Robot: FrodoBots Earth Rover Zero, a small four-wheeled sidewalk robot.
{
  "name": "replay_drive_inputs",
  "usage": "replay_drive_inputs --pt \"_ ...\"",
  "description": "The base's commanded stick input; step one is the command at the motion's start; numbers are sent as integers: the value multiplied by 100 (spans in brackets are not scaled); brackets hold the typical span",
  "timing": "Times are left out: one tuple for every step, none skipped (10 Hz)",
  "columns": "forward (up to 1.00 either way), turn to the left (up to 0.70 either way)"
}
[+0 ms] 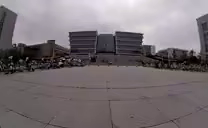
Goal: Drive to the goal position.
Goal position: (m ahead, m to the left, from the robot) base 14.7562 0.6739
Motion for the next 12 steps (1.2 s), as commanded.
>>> replay_drive_inputs --pt "70 0" --pt "70 0" --pt "70 0" --pt "70 0" --pt "70 0" --pt "70 0" --pt "70 0" --pt "70 0" --pt "70 0" --pt "70 0" --pt "70 0" --pt "70 0"
